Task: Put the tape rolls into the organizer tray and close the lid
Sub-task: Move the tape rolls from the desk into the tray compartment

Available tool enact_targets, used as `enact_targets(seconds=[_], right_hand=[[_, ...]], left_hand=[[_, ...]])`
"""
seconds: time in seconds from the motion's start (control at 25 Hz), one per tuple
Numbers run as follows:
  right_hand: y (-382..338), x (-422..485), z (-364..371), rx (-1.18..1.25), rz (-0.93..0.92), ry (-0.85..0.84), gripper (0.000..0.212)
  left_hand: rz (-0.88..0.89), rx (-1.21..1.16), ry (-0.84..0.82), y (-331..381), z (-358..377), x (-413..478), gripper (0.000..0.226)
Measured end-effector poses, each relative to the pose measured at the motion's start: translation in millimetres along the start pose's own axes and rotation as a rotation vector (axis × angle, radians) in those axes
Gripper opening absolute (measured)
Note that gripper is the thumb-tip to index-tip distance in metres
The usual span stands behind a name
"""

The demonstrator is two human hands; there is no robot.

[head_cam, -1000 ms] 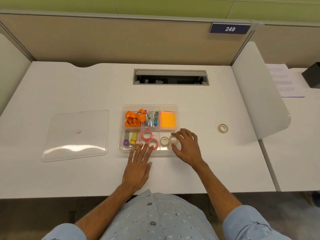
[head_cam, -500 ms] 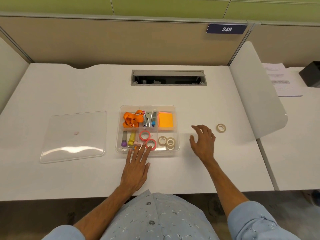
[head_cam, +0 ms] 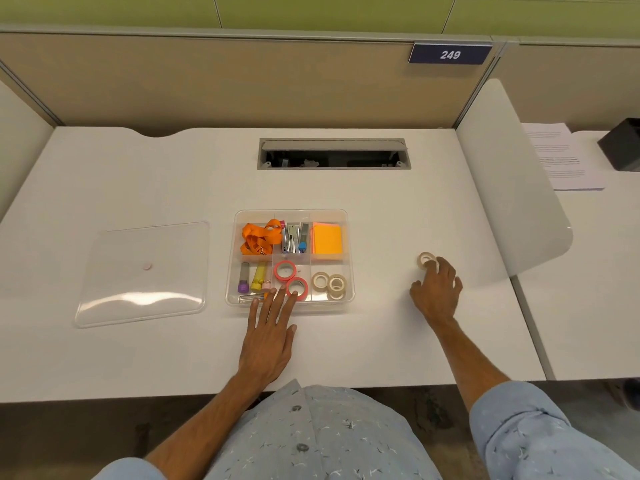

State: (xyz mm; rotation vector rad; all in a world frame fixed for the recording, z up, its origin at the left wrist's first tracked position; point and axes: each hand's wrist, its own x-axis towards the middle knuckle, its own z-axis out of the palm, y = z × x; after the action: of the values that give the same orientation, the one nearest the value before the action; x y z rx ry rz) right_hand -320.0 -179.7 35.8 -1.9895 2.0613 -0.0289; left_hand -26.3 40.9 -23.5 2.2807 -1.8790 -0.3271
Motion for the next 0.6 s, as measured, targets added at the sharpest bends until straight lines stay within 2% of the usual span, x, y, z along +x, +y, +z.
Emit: enact_targets(seconds=[0.32, 0.52, 0.6], right_hand=[[-22, -34, 18, -0.026, -0.161, -0.054, 0.025], [-41, -48, 17, 0.067, -0.266, 0.028, 0.026], [-49, -49, 13, 0.151, -0.296, 0.087, 0.033]], left_hand=[[-0.01, 0.01, -0.009, 2, -2, 0, 0.067], [0.001, 0.003, -0.008, 2, -4, -1, 0.066], [0.002, -0.004, -0.005, 2, -4, -2, 0.066]])
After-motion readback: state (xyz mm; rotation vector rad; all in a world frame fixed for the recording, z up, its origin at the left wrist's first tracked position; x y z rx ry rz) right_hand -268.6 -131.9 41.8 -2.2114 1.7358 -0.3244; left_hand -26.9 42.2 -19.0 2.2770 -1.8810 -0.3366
